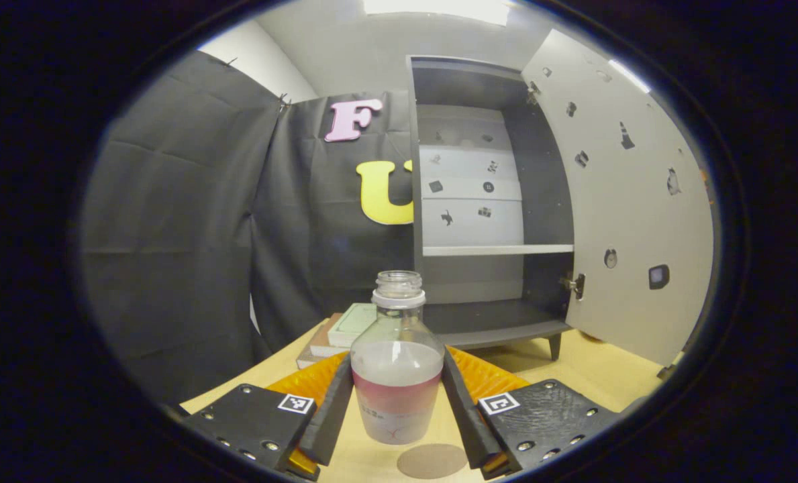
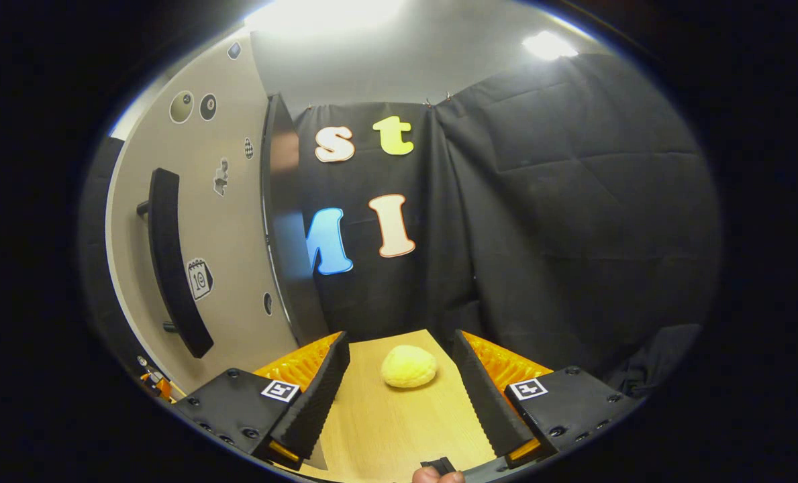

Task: Open the cabinet door with the right hand, grasp the bottle in the cabinet with the left hand and place it on the coaster, then close the cabinet door with the right hand.

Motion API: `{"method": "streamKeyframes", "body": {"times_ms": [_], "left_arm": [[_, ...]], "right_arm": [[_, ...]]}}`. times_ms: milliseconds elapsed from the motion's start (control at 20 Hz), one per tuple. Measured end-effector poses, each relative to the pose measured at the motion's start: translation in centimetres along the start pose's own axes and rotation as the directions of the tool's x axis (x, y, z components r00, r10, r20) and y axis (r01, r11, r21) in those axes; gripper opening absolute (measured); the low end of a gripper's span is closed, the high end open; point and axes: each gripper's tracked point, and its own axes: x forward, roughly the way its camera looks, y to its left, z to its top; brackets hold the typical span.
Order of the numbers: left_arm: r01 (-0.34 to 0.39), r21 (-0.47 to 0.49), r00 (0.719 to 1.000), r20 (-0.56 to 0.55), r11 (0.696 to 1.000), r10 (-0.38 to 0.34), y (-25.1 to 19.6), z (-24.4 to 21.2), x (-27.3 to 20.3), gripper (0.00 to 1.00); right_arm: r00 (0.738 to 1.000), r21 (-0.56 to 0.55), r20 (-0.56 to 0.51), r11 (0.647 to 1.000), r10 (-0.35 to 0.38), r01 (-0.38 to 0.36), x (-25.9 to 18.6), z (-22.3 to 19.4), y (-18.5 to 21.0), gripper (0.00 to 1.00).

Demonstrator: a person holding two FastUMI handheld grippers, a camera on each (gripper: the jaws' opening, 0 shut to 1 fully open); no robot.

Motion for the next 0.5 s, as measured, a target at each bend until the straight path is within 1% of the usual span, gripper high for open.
{"method": "streamKeyframes", "body": {"times_ms": [50,100,250,350,400,450,500], "left_arm": [[0.008,-0.008,1.000,-0.004,1.000,-0.008,-0.6,-1.1,0.0,0.72],[0.014,-0.011,1.000,-0.009,1.000,-0.014,-1.1,-2.1,0.0,0.74],[0.037,-0.027,0.999,-0.031,0.999,-0.038,-2.4,-4.9,-0.1,0.74],[0.042,-0.024,0.999,-0.025,0.999,-0.043,-3.1,-6.0,-0.1,0.74],[0.038,-0.017,0.999,-0.026,0.999,-0.039,-3.1,-6.5,0.0,0.72],[0.038,-0.017,0.999,-0.028,0.999,-0.039,-3.3,-7.1,0.0,0.74],[0.039,-0.027,0.999,-0.035,0.999,-0.040,-3.4,-7.9,0.0,0.74]], "right_arm": [[1.000,-0.002,-0.006,1.000,-0.012,0.012,0.2,-0.2,-0.2,0.98],[1.000,-0.010,-0.016,1.000,-0.020,0.020,0.0,-0.3,-0.3,0.98],[0.997,-0.055,-0.065,0.998,-0.039,0.035,-0.8,-1.3,-1.1,0.98],[0.996,-0.110,-0.074,0.993,-0.039,0.031,-1.2,-1.3,-1.5,0.98],[0.997,-0.137,-0.071,0.990,-0.031,0.021,-1.3,-1.2,-1.7,0.98],[0.997,-0.164,-0.074,0.986,-0.019,0.006,-1.1,-1.2,-1.7,0.98],[0.997,-0.190,-0.081,0.982,-0.008,-0.007,-1.2,-1.3,-1.8,0.92]]}}
